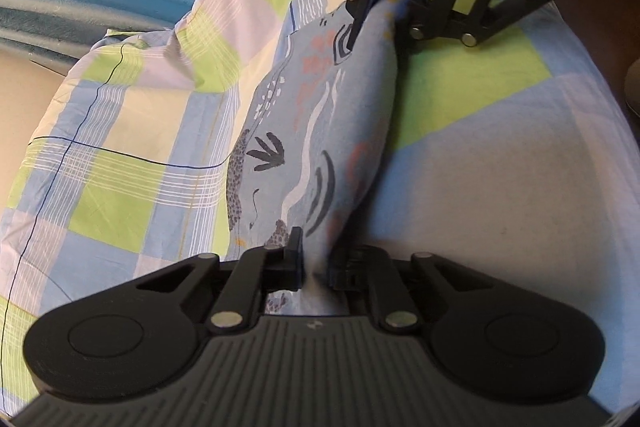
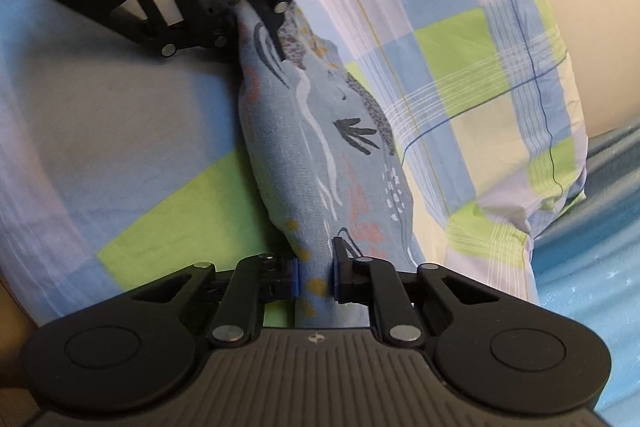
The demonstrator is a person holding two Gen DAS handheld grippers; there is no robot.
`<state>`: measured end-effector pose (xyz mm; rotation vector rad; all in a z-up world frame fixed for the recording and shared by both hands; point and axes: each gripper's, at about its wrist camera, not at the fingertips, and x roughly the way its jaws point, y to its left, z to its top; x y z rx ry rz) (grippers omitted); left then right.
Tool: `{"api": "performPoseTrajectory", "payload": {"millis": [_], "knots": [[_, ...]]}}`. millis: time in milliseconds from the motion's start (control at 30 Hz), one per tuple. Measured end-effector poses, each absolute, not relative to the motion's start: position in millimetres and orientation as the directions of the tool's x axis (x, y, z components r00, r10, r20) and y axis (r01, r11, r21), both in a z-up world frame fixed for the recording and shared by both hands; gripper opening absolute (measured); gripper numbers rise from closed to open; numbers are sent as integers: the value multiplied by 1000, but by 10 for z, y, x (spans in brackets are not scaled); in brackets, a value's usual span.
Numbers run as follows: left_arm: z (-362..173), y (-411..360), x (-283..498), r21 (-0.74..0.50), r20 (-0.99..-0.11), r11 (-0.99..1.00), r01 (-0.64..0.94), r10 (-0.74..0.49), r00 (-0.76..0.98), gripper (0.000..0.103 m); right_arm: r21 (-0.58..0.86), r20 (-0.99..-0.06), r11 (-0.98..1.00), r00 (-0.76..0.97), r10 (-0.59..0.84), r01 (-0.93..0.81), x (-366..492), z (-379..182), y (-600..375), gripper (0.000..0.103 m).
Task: Fold clothes
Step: 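Lift the folded shirt up off the sheet with both grippers, then carry the hanging shirt with both grippers over to the blue blanket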
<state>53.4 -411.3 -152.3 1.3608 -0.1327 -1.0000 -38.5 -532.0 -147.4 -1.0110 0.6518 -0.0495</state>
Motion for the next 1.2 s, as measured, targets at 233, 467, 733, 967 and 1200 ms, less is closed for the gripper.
{"api": "performPoseTrajectory", "payload": {"millis": [233, 467, 733, 967, 1200], "knots": [[-1347, -4077, 479, 880, -365, -35, 474, -688, 627, 6, -809, -430, 556, 836, -340, -190, -457, -1281, -5299, 9], [-1269, -4025, 242, 894, -339, -51, 445, -725, 599, 6, -826, -401, 544, 832, -383, -147, -717, -1091, -5309, 9], [-1027, -4157, -158, 901, -299, -46, 431, -785, 543, 6, -856, -364, 508, 813, -454, -99, -1190, -798, -5439, 8], [-855, -4227, -588, 907, -273, -56, 417, -831, 484, 6, -868, -335, 494, 787, -519, -44, -1601, -584, -5529, 8], [-629, -4281, -936, 923, -241, -66, 379, -867, 436, 6, -875, -304, 484, 768, -563, 8, -1983, -445, -5557, 8]]}}
